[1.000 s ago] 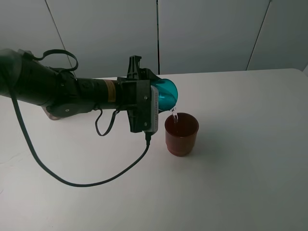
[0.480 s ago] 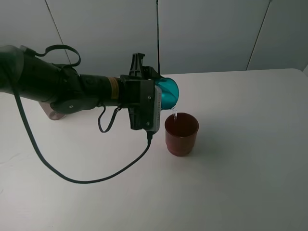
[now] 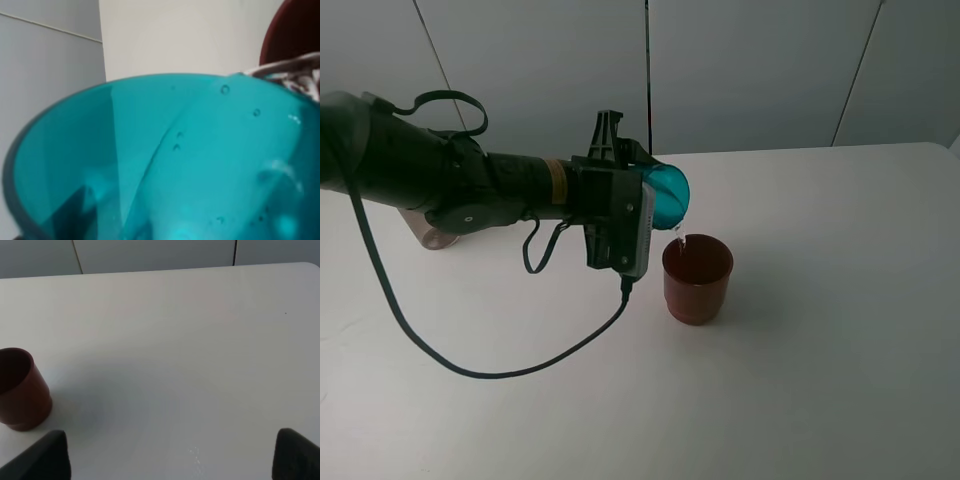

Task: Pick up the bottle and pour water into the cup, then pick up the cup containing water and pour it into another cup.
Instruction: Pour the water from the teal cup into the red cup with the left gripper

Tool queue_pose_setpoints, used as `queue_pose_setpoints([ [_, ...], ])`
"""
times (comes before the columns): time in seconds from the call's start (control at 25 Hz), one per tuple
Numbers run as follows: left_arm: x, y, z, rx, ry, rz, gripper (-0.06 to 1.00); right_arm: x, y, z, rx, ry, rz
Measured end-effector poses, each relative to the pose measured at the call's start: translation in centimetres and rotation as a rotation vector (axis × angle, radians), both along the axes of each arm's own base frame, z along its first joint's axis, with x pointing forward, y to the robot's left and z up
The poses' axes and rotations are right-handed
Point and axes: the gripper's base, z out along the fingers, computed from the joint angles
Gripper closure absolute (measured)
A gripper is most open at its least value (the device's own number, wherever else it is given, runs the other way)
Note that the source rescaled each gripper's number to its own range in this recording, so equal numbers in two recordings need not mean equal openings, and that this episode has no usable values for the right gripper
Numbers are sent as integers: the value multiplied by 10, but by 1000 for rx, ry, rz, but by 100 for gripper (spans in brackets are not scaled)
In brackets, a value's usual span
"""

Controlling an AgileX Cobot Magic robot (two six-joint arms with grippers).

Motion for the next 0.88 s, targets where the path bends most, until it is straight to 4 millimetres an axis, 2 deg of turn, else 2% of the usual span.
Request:
queue_pose_setpoints([
  [0.88, 0, -1, 0, 54, -69, -43, 89, 0, 0, 0, 0, 0, 0],
])
